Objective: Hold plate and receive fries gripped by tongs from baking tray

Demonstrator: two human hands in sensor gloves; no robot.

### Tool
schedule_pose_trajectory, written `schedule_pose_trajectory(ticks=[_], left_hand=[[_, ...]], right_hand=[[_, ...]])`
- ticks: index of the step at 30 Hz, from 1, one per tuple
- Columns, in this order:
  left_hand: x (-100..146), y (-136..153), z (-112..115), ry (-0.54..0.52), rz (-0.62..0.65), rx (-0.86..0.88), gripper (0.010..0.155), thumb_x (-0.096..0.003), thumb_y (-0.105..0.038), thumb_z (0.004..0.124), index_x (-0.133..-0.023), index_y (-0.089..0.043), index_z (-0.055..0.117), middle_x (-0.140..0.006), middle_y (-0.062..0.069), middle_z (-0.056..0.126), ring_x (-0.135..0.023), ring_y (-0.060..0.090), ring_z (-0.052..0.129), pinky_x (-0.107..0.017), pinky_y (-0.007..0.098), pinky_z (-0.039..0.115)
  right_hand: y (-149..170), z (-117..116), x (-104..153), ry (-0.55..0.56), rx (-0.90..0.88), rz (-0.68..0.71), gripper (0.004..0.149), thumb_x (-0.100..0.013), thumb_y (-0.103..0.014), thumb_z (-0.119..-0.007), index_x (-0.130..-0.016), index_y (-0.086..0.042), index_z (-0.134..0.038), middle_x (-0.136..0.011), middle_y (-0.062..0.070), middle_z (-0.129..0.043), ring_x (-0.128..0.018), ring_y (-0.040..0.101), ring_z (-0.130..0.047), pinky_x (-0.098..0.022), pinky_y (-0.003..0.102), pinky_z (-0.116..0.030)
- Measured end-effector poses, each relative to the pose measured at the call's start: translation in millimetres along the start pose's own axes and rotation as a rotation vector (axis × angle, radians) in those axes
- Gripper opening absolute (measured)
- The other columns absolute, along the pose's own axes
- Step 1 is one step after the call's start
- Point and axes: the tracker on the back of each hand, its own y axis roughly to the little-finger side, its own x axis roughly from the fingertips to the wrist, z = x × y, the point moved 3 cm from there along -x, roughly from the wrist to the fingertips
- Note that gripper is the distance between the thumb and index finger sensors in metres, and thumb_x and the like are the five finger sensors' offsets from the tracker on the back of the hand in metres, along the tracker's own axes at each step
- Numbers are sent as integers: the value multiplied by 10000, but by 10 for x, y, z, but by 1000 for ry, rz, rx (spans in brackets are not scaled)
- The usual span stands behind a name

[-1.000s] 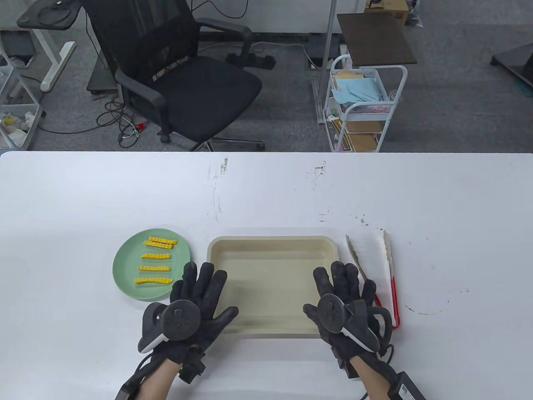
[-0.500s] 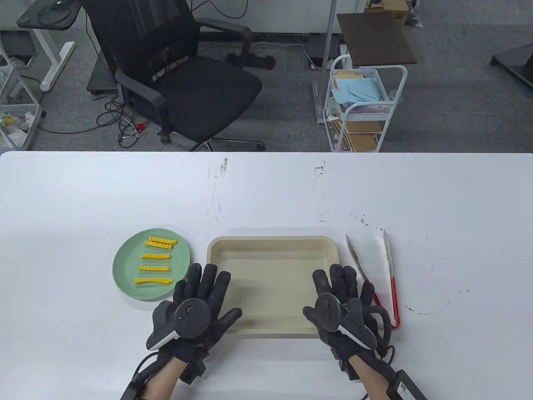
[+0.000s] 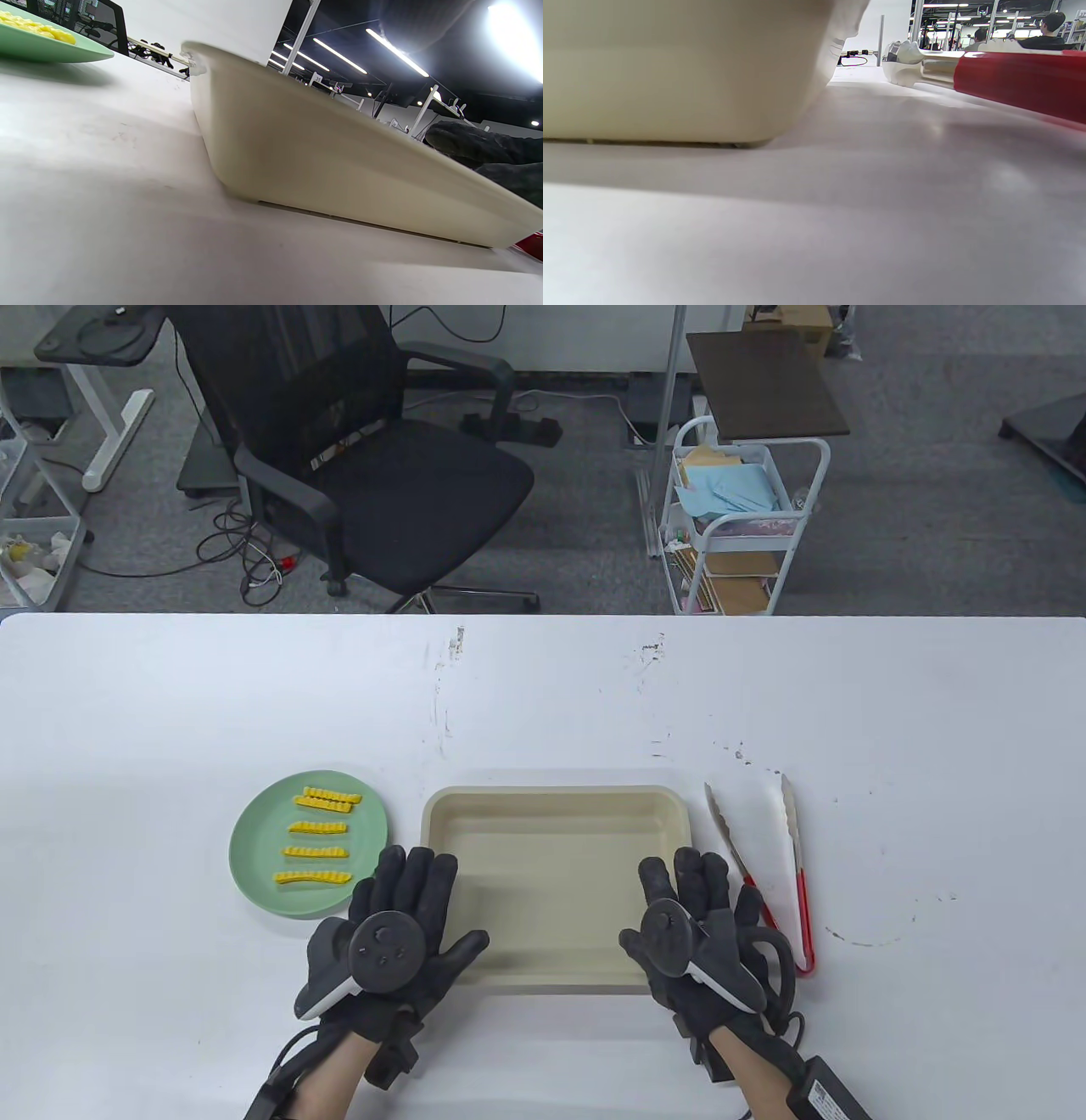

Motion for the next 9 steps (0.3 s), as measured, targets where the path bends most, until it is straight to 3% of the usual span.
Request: schedule_pose_trajectory(ticks=[9], left_hand=[[-1,3,1,2,-3,11,861,-603,-627,567,-1129,-199,37,-1196,127,73,-1065,457,4,-689,718,120]], right_hand=[[-2,-9,2,-20,-3,0,819,-429,-654,-570,-1039,-298,-154,-1074,115,-107,-1027,446,-182,-644,739,-289]])
